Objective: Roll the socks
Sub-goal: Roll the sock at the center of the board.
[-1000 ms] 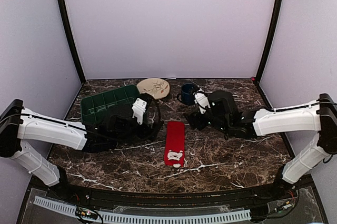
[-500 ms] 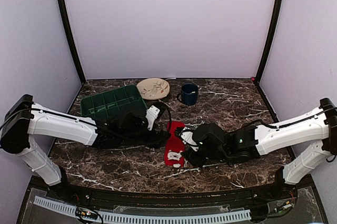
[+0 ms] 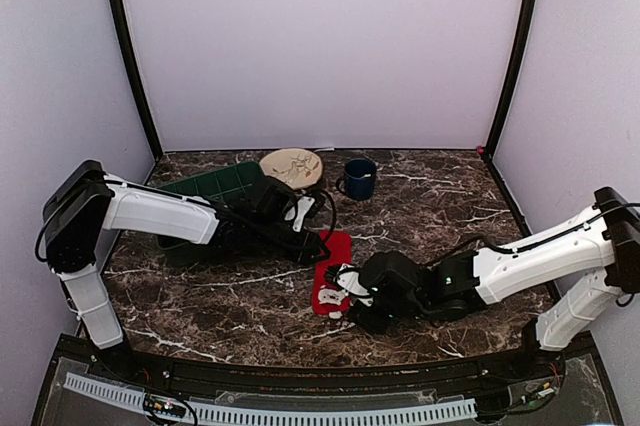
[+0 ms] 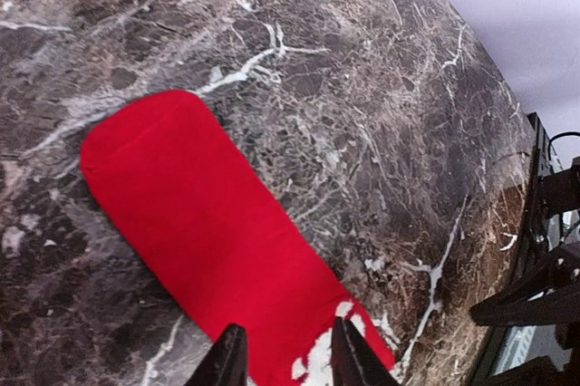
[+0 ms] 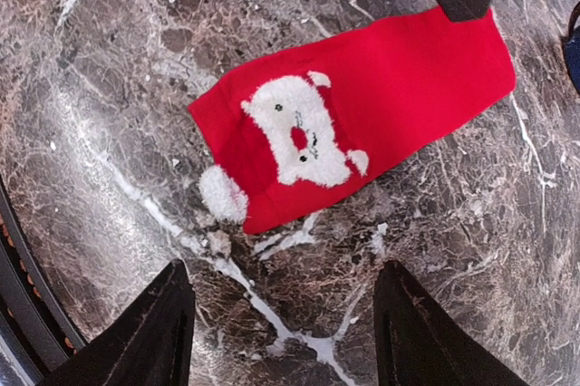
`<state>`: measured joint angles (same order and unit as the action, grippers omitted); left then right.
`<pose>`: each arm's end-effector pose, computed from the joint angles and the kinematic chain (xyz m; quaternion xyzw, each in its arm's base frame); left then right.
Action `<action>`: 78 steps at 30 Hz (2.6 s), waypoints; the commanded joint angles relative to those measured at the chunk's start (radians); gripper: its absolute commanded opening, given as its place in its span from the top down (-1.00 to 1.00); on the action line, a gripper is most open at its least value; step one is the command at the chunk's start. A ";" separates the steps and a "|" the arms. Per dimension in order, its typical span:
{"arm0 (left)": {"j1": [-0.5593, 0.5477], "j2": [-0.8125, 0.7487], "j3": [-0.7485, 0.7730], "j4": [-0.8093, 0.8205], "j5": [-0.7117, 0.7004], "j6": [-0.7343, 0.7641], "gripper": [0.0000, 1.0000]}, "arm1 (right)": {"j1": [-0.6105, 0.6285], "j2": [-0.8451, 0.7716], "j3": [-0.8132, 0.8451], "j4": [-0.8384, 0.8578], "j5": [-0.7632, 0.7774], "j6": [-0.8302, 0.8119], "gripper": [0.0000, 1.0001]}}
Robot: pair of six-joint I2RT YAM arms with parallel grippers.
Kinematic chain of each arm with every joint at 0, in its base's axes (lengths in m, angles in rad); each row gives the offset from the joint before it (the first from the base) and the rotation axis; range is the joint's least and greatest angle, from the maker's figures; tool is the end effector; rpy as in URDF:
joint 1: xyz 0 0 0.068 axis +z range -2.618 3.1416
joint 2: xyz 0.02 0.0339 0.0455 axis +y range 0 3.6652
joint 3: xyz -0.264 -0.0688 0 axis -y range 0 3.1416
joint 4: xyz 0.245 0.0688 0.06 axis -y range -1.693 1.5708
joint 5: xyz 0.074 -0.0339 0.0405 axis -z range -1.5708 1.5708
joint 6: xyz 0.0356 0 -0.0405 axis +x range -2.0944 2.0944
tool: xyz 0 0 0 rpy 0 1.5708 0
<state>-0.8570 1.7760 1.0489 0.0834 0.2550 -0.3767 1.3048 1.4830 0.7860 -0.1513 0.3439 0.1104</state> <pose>0.2443 -0.2957 0.1888 0.2662 0.8482 -0.3493 0.2960 0.0889 0.2808 0.1846 -0.4683 0.7961 0.1047 0.3687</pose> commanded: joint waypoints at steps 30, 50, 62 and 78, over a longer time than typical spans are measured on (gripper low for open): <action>0.007 0.196 0.158 -0.214 0.306 0.008 0.88 | 0.009 0.214 0.095 0.071 -0.056 -0.198 -0.38; 0.009 0.259 0.162 -0.282 0.293 -0.011 0.96 | -0.061 0.260 0.104 0.096 -0.091 -0.286 -0.31; 0.016 0.275 0.164 -0.285 0.306 -0.017 0.96 | -0.072 0.279 0.115 0.040 -0.152 -0.322 0.10; 0.030 0.275 0.165 -0.297 0.317 -0.023 0.96 | -0.105 0.300 0.130 -0.056 -0.251 -0.246 0.85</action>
<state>-0.8345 2.0308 1.2114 -0.1478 0.5869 -0.3973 1.2148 1.7828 0.9295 -0.1265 0.1246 -0.1726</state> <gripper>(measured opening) 0.022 0.084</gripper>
